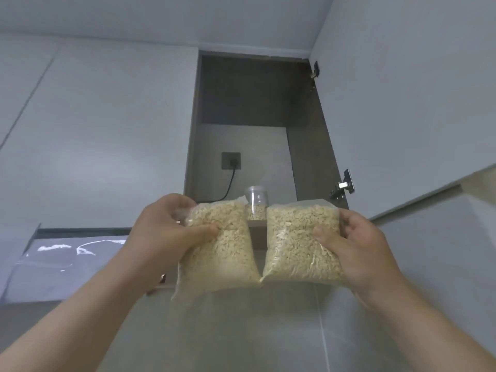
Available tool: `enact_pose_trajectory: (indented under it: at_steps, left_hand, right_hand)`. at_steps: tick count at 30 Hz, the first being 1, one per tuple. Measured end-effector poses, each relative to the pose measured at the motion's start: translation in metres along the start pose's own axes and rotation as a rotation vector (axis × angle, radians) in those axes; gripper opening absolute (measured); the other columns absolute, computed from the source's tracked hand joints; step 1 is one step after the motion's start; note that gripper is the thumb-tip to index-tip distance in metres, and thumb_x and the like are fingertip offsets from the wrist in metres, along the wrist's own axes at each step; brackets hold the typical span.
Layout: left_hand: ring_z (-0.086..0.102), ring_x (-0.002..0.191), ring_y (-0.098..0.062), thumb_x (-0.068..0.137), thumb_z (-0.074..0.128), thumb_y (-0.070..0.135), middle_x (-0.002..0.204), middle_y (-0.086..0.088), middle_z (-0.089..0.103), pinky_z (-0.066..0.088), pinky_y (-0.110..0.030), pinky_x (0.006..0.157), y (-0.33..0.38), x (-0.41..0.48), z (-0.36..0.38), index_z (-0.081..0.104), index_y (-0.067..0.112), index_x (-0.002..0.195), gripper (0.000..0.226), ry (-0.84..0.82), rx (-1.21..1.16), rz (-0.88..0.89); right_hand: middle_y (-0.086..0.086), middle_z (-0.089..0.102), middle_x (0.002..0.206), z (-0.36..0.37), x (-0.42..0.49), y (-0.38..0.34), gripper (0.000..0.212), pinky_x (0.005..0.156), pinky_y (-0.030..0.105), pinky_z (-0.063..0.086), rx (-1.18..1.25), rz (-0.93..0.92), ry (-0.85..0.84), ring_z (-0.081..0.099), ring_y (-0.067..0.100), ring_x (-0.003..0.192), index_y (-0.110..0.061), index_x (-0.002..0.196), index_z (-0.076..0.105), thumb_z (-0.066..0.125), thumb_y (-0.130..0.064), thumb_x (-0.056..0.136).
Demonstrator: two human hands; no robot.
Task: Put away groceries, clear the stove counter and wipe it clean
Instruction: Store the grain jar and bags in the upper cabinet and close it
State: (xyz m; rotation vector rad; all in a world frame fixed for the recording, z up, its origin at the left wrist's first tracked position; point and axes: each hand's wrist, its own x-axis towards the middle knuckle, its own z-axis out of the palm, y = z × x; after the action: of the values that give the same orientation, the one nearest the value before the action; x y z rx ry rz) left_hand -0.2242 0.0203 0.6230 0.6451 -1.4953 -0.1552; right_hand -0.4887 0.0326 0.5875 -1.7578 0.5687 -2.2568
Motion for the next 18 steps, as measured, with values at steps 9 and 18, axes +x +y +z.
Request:
enact_pose_trajectory:
  at_steps: [9, 18]
  left_hand:
    - [0.055, 0.076, -0.008, 0.078, 0.076, 0.023, 0.097, 0.005, 0.057, 0.045, -0.023, 0.054, 0.012, 0.109, 0.022, 0.055, 0.020, 0.117, 0.044, 0.098, 0.064, 0.067]
    - [0.052, 0.092, -0.021, 0.088, 0.057, 0.017, 0.105, -0.002, 0.054, 0.043, -0.033, 0.076, -0.025, 0.170, 0.059, 0.051, 0.015, 0.114, 0.027, 0.178, 0.298, 0.058]
  right_hand:
    - [-0.009, 0.071, 0.092, 0.013, 0.090, 0.002, 0.019, 0.063, 0.017, 0.051, -0.323, -0.250, 0.032, 0.068, 0.004, 0.084, -0.030, 0.093, 0.064, 0.072, -0.016, 0.084]
    - [-0.006, 0.060, 0.118, 0.009, 0.178, 0.038, 0.037, 0.069, 0.016, 0.044, -0.413, -0.348, 0.031, 0.060, 0.012, 0.103, -0.035, 0.120, 0.049, 0.061, -0.012, 0.093]
